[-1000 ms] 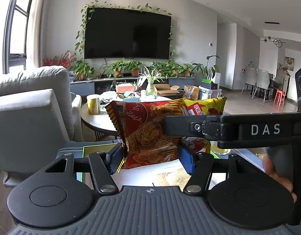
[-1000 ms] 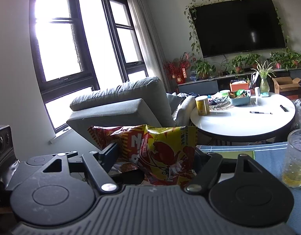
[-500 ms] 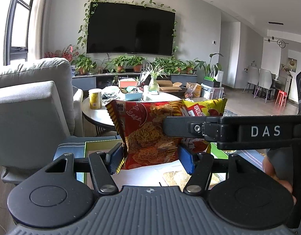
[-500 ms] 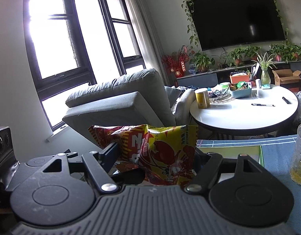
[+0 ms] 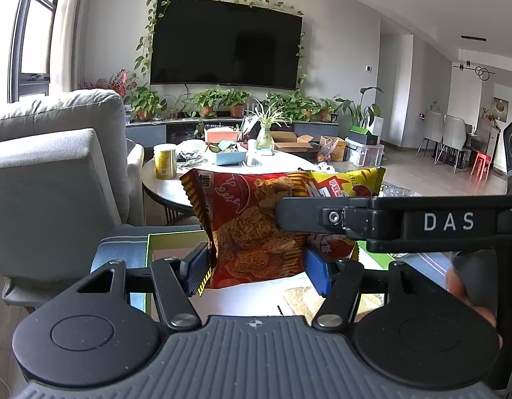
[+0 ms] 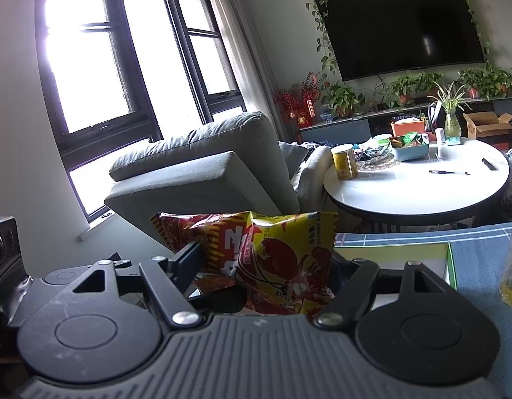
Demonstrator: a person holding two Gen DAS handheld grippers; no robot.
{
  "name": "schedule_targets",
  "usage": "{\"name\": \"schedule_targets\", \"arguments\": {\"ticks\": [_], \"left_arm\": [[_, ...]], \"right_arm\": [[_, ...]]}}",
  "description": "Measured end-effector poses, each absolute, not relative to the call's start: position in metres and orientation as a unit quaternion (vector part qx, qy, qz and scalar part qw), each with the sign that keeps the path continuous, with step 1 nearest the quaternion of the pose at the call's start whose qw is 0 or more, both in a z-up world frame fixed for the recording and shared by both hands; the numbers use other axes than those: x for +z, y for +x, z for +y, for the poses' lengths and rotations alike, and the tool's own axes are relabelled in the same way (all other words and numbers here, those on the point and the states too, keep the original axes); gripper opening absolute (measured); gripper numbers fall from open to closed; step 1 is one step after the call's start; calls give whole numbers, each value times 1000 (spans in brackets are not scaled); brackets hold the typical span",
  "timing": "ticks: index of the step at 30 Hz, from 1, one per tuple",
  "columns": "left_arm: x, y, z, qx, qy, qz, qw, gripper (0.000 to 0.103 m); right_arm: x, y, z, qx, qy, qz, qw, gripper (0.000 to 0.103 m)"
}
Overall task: Organize snacks
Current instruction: 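Carry the red-and-yellow snack bag with both tools over the green box, then lower the red-and-yellow snack bag into the green box and open both tools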
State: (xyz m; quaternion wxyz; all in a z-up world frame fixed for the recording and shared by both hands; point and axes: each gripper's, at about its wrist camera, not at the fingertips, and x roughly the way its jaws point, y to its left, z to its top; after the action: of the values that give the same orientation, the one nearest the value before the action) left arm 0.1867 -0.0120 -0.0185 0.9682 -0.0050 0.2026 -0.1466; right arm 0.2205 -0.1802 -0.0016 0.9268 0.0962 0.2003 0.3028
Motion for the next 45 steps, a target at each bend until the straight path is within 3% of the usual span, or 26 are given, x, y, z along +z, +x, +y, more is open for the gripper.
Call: {"name": "schedule_targets", "arguments": {"ticks": [21, 45], "left_arm": [[-20, 190, -4, -137, -28, 215, 967, 57], [-20, 168, 2, -130, -28, 217, 967, 61]], "right_arm": [[-17, 228, -176, 262, 89, 221, 935, 72], [5, 199, -195, 229, 93, 201, 948, 72]]}}
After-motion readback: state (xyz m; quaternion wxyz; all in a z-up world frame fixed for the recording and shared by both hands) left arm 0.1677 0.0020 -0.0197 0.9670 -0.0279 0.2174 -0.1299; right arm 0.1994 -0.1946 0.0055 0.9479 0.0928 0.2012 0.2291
